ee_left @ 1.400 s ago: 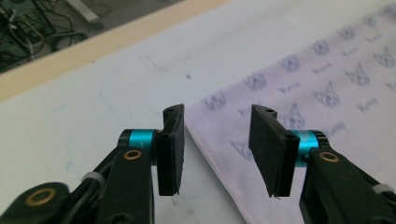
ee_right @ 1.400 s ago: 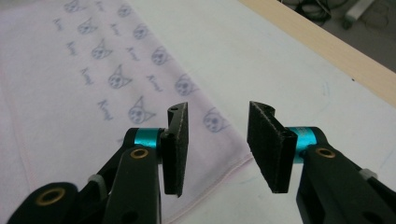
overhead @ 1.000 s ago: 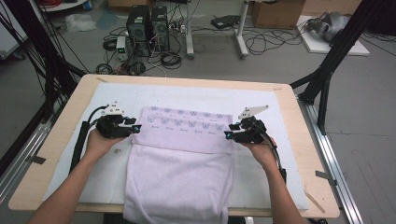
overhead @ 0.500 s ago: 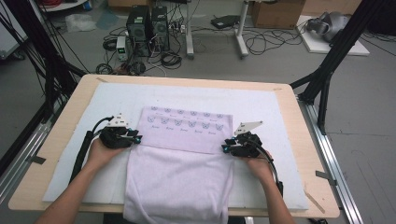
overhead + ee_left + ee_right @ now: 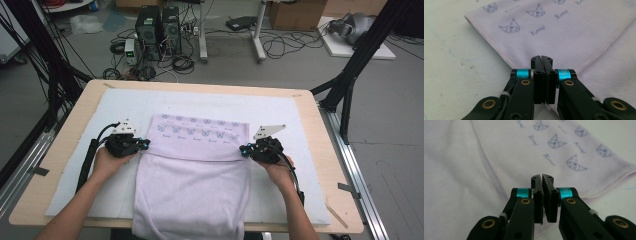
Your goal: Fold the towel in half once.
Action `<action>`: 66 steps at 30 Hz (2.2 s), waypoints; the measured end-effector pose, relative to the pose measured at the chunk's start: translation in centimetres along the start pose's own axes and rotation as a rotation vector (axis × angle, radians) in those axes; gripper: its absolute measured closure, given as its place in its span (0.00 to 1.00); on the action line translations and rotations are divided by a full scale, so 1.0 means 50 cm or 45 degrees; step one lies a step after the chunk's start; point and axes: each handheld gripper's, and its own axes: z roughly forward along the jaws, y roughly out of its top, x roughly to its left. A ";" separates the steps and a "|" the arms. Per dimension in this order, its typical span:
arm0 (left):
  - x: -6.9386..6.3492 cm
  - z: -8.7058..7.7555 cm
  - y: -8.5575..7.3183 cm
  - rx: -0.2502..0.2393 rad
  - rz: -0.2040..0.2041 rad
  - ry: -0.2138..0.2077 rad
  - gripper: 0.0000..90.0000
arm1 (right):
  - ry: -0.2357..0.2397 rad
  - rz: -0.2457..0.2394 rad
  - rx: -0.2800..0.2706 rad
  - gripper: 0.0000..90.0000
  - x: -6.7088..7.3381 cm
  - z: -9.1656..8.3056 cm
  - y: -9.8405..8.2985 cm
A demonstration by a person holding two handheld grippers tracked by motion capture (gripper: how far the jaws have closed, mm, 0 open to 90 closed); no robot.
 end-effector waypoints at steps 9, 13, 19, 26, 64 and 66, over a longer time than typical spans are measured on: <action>0.005 -0.033 0.020 -0.061 -0.038 0.001 0.98 | -0.012 -0.027 -0.044 0.97 -0.001 -0.034 0.031; 0.005 -0.040 0.022 -0.062 -0.035 0.000 0.98 | -0.005 -0.023 -0.032 0.97 0.000 -0.036 0.031; -0.008 -0.057 0.026 -0.071 -0.021 -0.019 0.98 | 0.001 -0.031 -0.038 0.97 0.006 -0.048 0.028; -0.057 -0.110 0.023 -0.099 0.038 -0.043 0.98 | 0.011 -0.082 -0.059 0.97 0.044 -0.090 0.028; -0.004 -0.030 0.038 -0.104 -0.099 0.048 0.56 | 0.007 0.029 -0.019 0.56 -0.033 -0.028 0.032; 0.018 -0.013 0.041 -0.068 -0.146 0.051 0.53 | -0.026 0.045 0.001 0.51 -0.052 -0.015 0.036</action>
